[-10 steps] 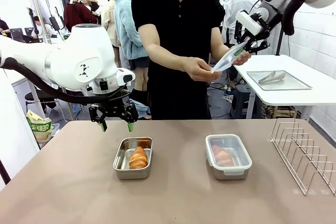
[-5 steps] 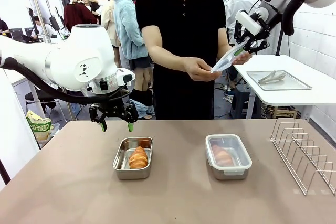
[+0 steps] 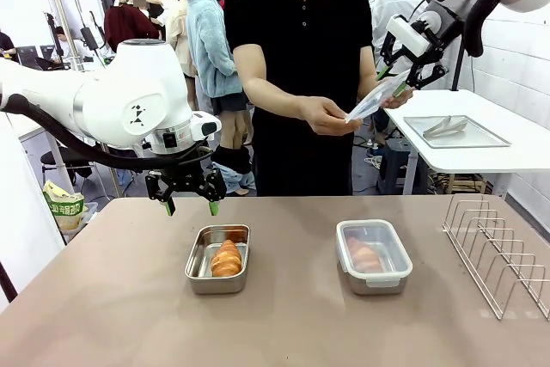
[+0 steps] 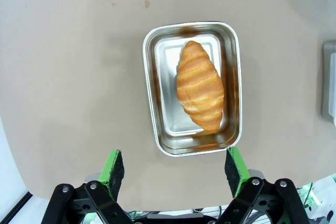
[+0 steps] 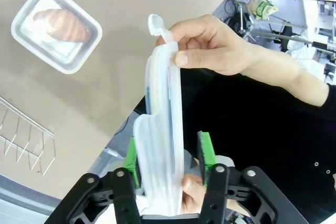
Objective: Place the bread in airtight containers.
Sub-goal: Release when the human grabs the Airtight Container lid.
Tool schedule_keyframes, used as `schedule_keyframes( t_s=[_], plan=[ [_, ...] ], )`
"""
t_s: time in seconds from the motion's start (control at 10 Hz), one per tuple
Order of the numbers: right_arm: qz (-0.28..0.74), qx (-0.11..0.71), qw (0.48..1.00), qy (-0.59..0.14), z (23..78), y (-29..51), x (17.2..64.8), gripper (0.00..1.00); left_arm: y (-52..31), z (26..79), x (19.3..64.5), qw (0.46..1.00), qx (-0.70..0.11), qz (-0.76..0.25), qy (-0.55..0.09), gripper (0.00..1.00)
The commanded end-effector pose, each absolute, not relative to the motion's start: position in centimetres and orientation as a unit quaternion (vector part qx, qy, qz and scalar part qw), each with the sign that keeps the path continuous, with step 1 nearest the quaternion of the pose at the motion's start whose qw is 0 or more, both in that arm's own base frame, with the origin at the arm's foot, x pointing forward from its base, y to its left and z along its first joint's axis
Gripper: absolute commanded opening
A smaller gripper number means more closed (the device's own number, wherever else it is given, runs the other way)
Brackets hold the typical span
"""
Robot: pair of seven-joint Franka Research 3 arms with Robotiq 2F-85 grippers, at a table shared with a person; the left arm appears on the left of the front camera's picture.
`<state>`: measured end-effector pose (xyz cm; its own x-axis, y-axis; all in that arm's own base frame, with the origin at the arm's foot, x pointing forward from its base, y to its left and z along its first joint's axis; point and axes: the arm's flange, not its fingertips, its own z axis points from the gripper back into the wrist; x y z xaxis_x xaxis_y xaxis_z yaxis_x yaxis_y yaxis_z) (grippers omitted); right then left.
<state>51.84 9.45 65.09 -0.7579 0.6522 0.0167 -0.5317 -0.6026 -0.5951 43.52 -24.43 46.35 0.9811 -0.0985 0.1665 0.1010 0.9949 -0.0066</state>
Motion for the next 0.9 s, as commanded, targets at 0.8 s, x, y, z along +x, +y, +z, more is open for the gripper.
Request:
schedule_keyframes(
  t_s=[0.8],
  plan=[
    [0.89, -0.105, 0.342, -0.283, 64.95, 9.38, 51.88, 1.0, -24.4, 46.46, 43.54, 0.995, -0.009, -0.048, -0.084, 1.0]
  ],
)
